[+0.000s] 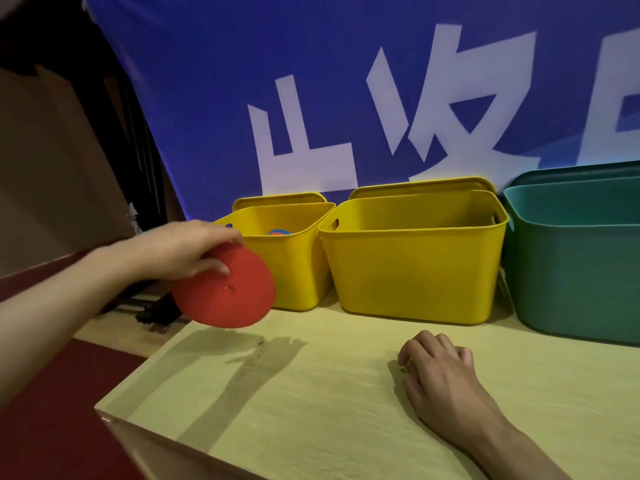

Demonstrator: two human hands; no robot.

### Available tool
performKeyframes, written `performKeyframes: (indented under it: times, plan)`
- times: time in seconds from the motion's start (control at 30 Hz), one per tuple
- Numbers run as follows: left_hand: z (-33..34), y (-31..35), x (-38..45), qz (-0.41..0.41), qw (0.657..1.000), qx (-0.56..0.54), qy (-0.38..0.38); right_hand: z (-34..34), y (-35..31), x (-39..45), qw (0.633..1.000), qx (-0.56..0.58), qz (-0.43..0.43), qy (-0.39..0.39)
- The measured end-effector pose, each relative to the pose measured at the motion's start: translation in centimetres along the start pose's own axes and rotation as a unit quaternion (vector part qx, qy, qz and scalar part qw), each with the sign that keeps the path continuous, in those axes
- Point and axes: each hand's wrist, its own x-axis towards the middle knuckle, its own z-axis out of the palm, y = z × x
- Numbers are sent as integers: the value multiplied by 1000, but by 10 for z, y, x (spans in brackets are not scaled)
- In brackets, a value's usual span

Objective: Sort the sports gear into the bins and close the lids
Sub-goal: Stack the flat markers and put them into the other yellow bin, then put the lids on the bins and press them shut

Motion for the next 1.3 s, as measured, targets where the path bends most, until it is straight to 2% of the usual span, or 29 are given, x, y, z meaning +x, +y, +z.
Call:
performKeyframes:
  times: [0.17, 0.3, 0.37, 0.4, 0.47, 0.53, 0.57, 0.7, 0.93, 1.2, 1.3]
  plan:
    - [-54, -36, 29, -30, 992, 39, 112, -3, -2, -1, 1000, -1, 0, -9]
    - [-83, -67, 61, -109, 961, 109, 231, -3, -2, 3, 1000, 0, 2, -16]
    - [-82, -72, 80, -125, 953, 99, 258, -3, -1, 5, 1000, -1, 5, -16]
    - [-76, -72, 90, -123, 960, 69, 241, -3, -1, 5, 1000, -1, 6, -13]
    - [-51, -63, 104, -114, 985, -25, 125, -2, 1, 4, 1000, 1, 5, -6]
    - [-18, -49, 111, -90, 995, -46, -3, -3, 2, 3, 1000, 6, 4, -3]
    - [-4, -44, 111, -80, 996, -40, -30, -3, 2, 3, 1000, 7, 3, -2]
    - [21, -39, 102, -65, 996, -48, -37, -3, 1, 4, 1000, 7, 2, -6]
    - [24, -47, 83, -18, 999, 23, -33, -2, 2, 5, 1000, 0, 13, -2]
    - [23, -2, 35, -12, 998, 54, 34, -2, 2, 5, 1000, 2, 15, 12]
    - [19, 20, 13, -7, 997, 18, 68, -7, 3, 1, 999, 14, 20, 27]
